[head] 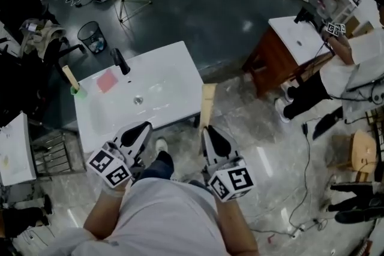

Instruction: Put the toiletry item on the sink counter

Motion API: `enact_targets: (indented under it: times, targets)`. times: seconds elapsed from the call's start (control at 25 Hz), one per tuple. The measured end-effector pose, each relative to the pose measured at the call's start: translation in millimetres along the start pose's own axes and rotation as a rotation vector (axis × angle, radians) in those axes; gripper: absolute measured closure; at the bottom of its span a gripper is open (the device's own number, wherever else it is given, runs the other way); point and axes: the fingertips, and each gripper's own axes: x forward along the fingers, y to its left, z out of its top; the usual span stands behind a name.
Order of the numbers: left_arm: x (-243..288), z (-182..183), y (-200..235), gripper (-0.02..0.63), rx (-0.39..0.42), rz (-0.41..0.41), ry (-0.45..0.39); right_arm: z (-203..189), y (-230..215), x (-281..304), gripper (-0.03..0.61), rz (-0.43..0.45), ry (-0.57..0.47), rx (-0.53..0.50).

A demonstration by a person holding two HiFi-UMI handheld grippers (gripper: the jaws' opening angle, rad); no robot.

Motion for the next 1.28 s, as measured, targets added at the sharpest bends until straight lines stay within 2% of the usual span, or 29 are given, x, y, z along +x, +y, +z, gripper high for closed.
enact_targets:
  times: [0.52, 0.76, 1.04, 1.28]
  targets:
    - [31, 47, 123, 0.594, -0.032, -0.034, 0.018, 12, 0, 139, 0.541, -0.035, 0.034, -0.003]
    - [36, 52, 171, 0.594, -0.066, -0.058, 0.018, 15, 3, 190, 0.541, -0.048, 0.048, -0.014]
    - [40, 64, 199, 0.594, -0.096, -0.066, 0.023, 28, 9, 221, 0.541, -0.053, 0.066, -0.03]
    - [45, 70, 202, 0.594, -0.1, -0.048, 0.013, 34, 3, 237, 0.541, -0.033, 0.09, -0.031]
